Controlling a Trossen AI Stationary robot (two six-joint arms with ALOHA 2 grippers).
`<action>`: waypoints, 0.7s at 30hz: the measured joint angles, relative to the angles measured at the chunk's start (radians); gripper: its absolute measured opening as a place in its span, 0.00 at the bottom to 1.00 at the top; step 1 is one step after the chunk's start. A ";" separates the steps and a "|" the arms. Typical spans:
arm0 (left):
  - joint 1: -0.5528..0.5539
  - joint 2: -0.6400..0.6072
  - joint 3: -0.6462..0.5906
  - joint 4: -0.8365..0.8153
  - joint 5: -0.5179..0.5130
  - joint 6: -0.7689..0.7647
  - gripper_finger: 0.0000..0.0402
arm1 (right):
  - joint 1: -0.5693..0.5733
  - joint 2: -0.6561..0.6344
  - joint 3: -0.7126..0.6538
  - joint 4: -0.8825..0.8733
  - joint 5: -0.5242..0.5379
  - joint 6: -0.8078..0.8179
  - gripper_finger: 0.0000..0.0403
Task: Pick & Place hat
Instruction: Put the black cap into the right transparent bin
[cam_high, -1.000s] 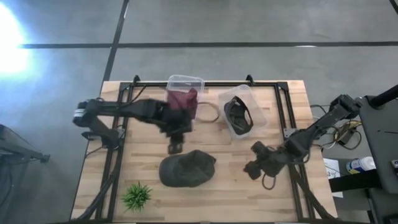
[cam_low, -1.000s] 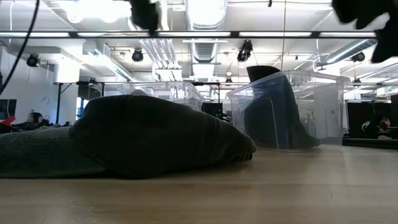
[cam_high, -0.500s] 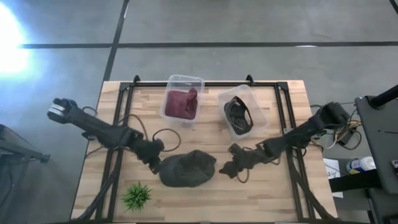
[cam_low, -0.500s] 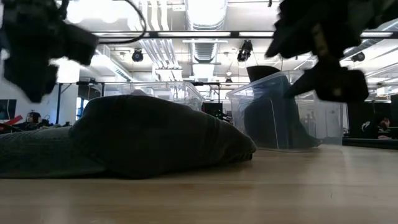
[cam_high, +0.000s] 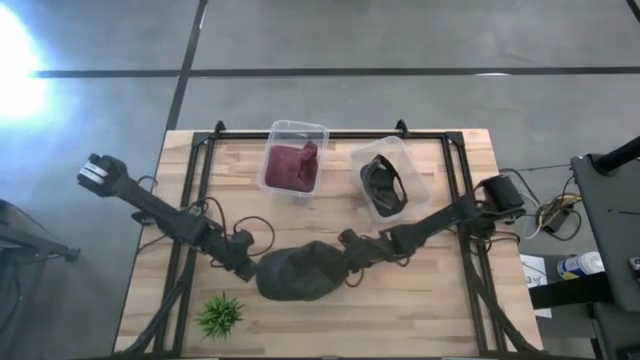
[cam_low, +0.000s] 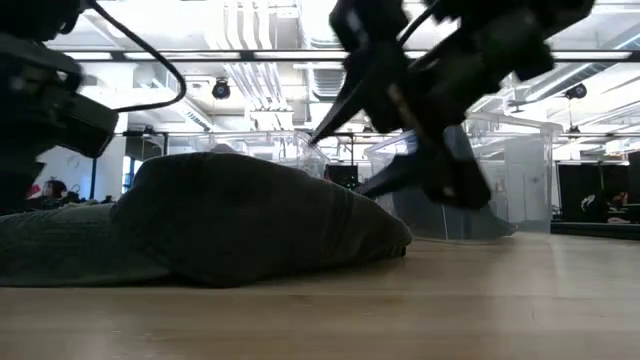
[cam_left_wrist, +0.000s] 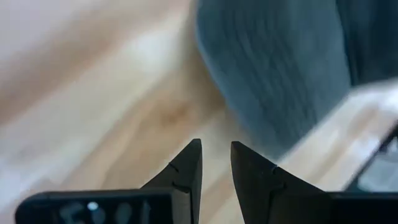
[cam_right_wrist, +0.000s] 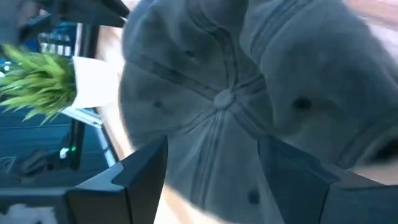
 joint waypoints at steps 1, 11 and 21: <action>-0.001 0.001 -0.004 0.012 -0.028 -0.012 0.19 | -0.005 0.025 0.020 0.001 -0.013 0.000 0.61; -0.001 0.013 -0.110 0.266 -0.148 -0.052 0.22 | -0.029 0.160 0.106 0.001 -0.074 0.023 0.61; 0.000 0.012 -0.305 0.626 -0.224 -0.192 0.32 | -0.031 0.242 0.162 0.013 -0.140 0.074 0.61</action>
